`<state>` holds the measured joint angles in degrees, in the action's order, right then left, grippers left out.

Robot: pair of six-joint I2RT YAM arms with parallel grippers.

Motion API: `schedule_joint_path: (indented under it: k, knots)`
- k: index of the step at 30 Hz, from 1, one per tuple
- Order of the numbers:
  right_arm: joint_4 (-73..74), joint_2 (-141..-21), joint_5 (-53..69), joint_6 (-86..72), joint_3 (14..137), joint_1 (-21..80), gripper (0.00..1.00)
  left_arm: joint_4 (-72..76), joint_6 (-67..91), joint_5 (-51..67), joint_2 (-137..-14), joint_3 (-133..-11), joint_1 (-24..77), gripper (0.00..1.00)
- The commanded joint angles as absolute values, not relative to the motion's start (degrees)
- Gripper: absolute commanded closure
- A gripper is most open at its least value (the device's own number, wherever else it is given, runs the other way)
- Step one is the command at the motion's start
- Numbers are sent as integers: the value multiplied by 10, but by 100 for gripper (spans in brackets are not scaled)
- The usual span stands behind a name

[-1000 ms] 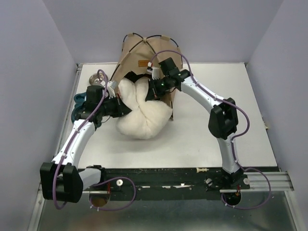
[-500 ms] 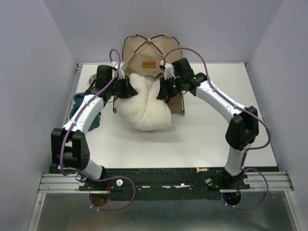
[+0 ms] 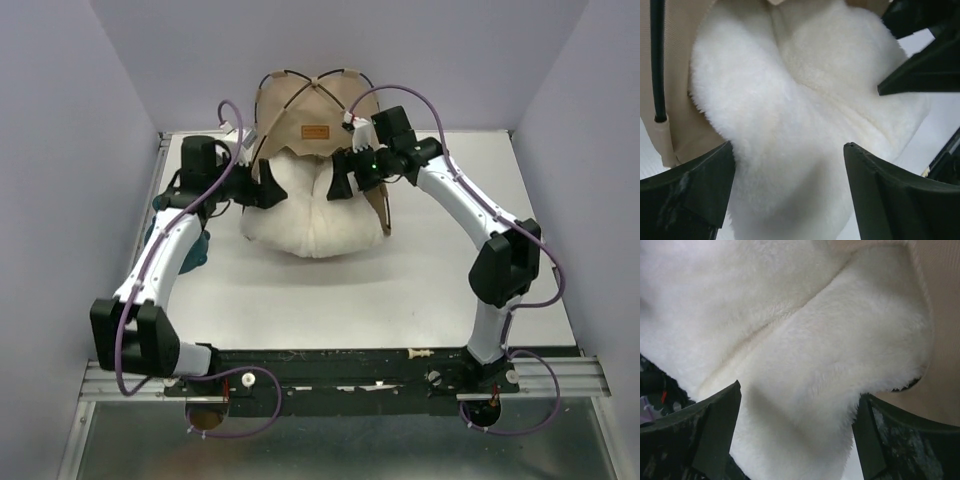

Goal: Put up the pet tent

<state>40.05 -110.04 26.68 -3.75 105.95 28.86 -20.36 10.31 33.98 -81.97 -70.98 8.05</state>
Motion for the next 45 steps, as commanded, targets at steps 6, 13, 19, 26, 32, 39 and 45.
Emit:
schedule_joint_path:
  k: [6, 13, 19, 26, 32, 39, 45]
  knots:
    - [482, -957, 367, 47, 991, 281, 0, -326, -154, 484, -631, -659, 35, 1]
    - [488, -885, 331, 43, 953, 250, 0, -452, -353, 363, -605, -637, 179, 1]
    - [475, -917, 316, 35, 964, 156, 0, -213, -345, 182, -547, -496, 323, 1]
    - [430, -988, 313, 65, 983, 134, 1, 13, -455, -16, -681, -413, 430, 1]
    - [390, -1042, 352, 51, 967, 134, 9, 51, -436, -57, -812, -557, 397, 43]
    - [364, -1088, 352, 63, 1000, 136, 16, 99, -469, -25, -901, -644, 349, 76]
    - [344, -1117, 338, 43, 1029, 136, 37, 249, -645, 0, -982, -581, 328, 100]
